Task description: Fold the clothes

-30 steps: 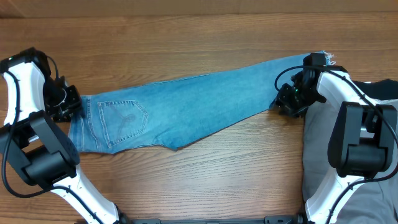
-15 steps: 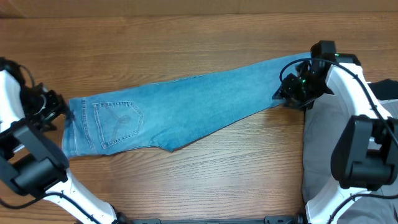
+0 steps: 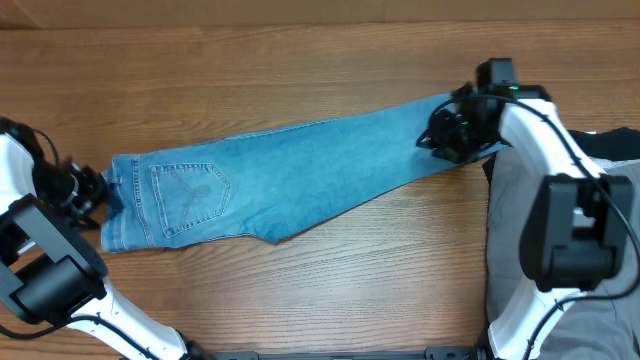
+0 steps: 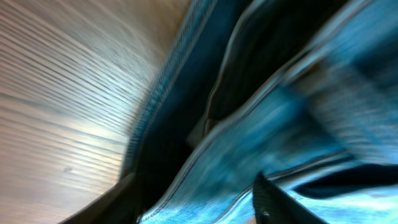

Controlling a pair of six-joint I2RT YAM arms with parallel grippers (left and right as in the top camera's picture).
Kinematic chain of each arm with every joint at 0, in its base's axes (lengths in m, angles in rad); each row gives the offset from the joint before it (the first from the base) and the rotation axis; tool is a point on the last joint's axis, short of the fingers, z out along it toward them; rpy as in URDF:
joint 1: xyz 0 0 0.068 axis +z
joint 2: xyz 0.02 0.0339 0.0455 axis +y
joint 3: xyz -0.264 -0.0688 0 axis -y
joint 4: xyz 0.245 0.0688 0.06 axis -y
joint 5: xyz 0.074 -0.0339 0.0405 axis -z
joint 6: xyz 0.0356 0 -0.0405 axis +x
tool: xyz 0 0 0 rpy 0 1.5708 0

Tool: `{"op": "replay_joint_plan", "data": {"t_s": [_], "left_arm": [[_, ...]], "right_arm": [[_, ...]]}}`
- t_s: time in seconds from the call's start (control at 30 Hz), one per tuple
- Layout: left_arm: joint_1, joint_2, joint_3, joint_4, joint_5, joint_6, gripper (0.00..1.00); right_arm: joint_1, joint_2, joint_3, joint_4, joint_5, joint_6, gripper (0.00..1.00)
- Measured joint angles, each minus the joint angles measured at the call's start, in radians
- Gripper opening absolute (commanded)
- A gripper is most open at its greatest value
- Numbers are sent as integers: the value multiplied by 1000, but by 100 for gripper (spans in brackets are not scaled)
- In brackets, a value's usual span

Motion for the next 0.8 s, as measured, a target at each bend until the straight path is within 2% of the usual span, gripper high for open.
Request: {"op": "replay_joint_plan", "data": {"t_s": [0.03,0.07,0.27,0.6,0.67,0.73,0.8], "left_arm": [[0,0,-13,3,0,0,8],[0,0,-40,14,3,1,4],[11,-1,-67,-19,18,2,4],[150,-49,-44,-88,35,2,4],[176,-80,-44,-88,44,1,16],[199,-112,-44,-89,47,-8,39],[220,-132,-39,-85,38,-12,42]], "right_arm": [[8,10,0,3,0,10,32],[24,35,0,6,3,21,30],[42,101,1,6,32,116,25],[42,101,3,6,48,187,26],[42,101,3,3,47,190,26],[42,101,3,0,48,191,26],[42,101,3,0,48,191,26]]}}
